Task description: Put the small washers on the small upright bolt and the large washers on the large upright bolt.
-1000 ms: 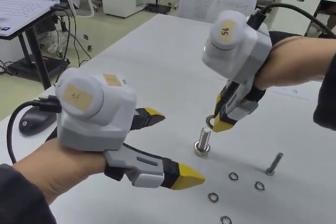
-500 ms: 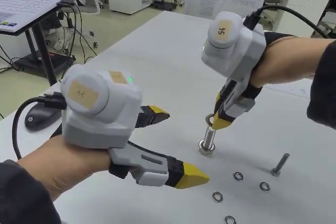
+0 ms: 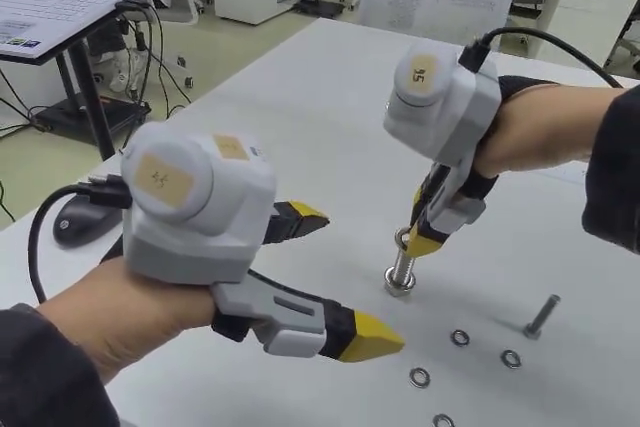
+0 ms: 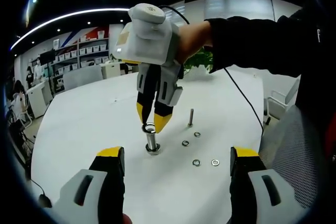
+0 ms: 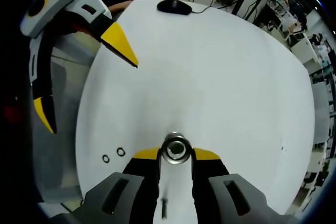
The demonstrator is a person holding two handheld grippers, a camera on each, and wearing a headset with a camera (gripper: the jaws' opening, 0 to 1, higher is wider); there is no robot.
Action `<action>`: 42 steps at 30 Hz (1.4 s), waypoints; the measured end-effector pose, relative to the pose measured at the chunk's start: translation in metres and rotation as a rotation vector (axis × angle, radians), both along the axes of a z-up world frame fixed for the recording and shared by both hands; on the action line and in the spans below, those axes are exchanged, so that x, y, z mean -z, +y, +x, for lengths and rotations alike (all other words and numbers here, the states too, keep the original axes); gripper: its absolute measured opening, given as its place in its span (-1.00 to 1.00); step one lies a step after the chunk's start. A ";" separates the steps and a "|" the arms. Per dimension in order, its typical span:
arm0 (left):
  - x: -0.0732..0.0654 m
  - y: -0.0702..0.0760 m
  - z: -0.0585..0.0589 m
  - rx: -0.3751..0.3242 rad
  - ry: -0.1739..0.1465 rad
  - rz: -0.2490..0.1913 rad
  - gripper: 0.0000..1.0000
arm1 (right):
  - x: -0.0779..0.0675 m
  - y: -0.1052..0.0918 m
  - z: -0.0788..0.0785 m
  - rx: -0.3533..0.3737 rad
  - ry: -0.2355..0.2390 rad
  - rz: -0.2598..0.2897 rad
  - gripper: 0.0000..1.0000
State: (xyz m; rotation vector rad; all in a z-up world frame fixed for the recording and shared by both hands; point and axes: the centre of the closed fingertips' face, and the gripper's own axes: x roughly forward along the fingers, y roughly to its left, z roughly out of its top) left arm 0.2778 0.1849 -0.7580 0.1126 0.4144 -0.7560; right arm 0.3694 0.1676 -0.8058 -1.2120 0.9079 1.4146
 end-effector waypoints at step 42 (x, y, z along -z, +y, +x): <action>0.002 -0.001 0.002 0.000 0.006 -0.003 0.65 | 0.029 0.000 0.005 0.030 0.040 -0.016 -0.55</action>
